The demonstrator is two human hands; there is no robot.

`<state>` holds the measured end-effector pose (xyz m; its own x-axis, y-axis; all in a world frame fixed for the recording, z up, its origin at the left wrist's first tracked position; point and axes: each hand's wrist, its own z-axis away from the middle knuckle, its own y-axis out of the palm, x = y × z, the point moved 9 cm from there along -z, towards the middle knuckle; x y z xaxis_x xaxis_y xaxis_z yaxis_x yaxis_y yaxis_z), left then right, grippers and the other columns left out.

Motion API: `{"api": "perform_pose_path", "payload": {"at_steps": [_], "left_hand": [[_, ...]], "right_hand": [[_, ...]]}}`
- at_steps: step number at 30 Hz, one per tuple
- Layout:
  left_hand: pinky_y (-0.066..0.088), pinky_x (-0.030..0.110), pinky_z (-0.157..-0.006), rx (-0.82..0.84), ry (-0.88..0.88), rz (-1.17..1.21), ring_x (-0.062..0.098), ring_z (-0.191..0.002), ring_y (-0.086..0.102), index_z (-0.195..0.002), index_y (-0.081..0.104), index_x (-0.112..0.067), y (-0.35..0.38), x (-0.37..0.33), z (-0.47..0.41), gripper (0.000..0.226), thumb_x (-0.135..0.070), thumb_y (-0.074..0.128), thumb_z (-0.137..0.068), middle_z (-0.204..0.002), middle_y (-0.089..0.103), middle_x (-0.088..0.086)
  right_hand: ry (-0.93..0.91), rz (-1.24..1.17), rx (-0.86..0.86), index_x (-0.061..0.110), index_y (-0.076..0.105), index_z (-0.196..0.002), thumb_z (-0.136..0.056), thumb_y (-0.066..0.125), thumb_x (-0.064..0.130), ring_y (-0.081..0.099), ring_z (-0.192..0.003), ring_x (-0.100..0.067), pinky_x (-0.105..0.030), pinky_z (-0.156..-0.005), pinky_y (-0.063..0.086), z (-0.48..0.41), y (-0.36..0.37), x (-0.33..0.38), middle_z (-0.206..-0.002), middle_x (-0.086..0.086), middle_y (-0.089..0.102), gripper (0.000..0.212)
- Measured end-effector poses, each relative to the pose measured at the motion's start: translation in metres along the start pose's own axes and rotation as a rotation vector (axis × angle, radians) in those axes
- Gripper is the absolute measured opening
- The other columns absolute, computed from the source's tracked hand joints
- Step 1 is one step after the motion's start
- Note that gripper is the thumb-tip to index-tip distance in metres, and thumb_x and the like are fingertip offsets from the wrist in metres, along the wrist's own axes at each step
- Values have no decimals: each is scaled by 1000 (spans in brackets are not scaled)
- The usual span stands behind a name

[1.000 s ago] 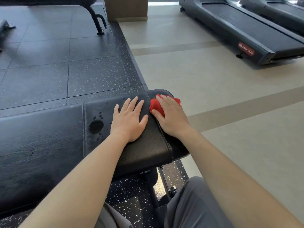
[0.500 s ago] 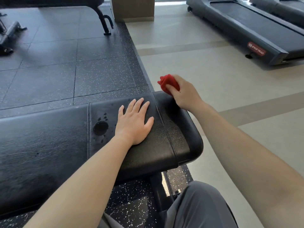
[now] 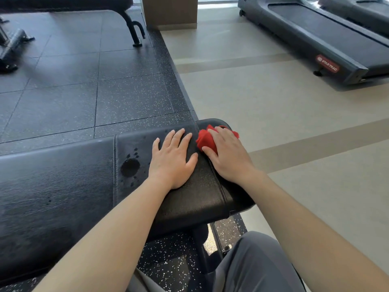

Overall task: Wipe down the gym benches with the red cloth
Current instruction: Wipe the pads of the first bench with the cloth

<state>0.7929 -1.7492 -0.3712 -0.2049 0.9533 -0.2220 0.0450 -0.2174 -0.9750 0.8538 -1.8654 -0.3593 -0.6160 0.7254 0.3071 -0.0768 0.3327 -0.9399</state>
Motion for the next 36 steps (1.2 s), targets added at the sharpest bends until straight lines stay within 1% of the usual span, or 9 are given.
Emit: {"api": "perform_pose_path", "payload": {"at_steps": [3, 7, 12, 17, 19, 23, 28, 32, 36], "left_hand": [[-3, 46, -117, 7, 2, -6, 12, -145, -4, -149, 11, -30, 0, 0, 1, 60, -50, 26, -95, -158, 4, -8], [-3, 46, -117, 11, 3, -13, 12, -145, -4, -149, 11, -29, 0, -1, 0, 60, -50, 25, -95, -158, 4, -8], [-3, 46, -116, 28, 1, 2, 12, -145, -2, -149, 14, -30, 0, -1, 0, 59, -50, 29, -95, -158, 7, -8], [9, 35, -118, 167, 15, 341, 10, -142, 19, -139, 42, -26, -22, 11, -6, 45, -40, 41, -97, -154, 27, -7], [19, 29, -115, 103, 56, 302, 12, -138, 30, -134, 49, -21, -40, 26, 6, 41, -35, 44, -97, -148, 37, -4], [25, 33, -114, -28, 42, 200, 15, -134, 36, -131, 52, -17, -51, 52, 45, 39, -27, 49, -94, -143, 43, -2], [29, 49, -110, 13, 54, 111, 14, -137, 31, -136, 46, -23, -35, 33, 64, 45, -35, 47, -93, -147, 39, -5], [20, 50, -114, 39, 60, -17, 12, -142, 18, -144, 32, -26, -23, 11, 65, 54, -43, 41, -94, -153, 26, -9], [10, 50, -115, 85, 16, -53, 15, -145, 8, -148, 20, -24, -16, 1, 55, 59, -45, 36, -95, -157, 14, -7]], "right_hand": [[56, -29, 6, 10, 40, -136, -94, 44, 41, 36, -130, -31, -43, -110, 26, -31, 3, -9, -138, -13, 43, 53], [86, -60, -10, 10, 45, -133, -94, 46, 38, 43, -118, -32, -39, -104, 29, -65, 4, -17, -127, -12, 50, 48], [58, -85, -12, 13, 42, -137, -95, 47, 33, 39, -129, -26, -30, -107, 22, -55, -3, -14, -139, -6, 46, 46], [22, -69, 17, 15, 36, -142, -96, 48, 32, 28, -139, -21, -24, -111, 12, 10, -17, 0, -150, -5, 34, 50], [-17, -65, -5, 13, 35, -143, -96, 47, 32, 28, -139, -23, -25, -113, 9, 37, -14, 8, -150, -8, 34, 52], [6, -92, 5, 11, 36, -142, -96, 47, 32, 28, -138, -28, -34, -117, 12, 34, -4, 8, -149, -11, 35, 51], [47, -129, -19, 12, 39, -140, -95, 48, 33, 31, -137, -26, -34, -116, 15, 8, -8, 16, -147, -10, 38, 50], [45, -191, -83, 17, 44, -137, -91, 54, 39, 35, -135, -21, -35, -114, 22, 43, -15, 24, -145, -3, 42, 52], [26, -188, -50, 18, 42, -139, -91, 56, 36, 34, -136, -22, -39, -113, 25, 46, -9, 16, -146, -3, 41, 53]]}}
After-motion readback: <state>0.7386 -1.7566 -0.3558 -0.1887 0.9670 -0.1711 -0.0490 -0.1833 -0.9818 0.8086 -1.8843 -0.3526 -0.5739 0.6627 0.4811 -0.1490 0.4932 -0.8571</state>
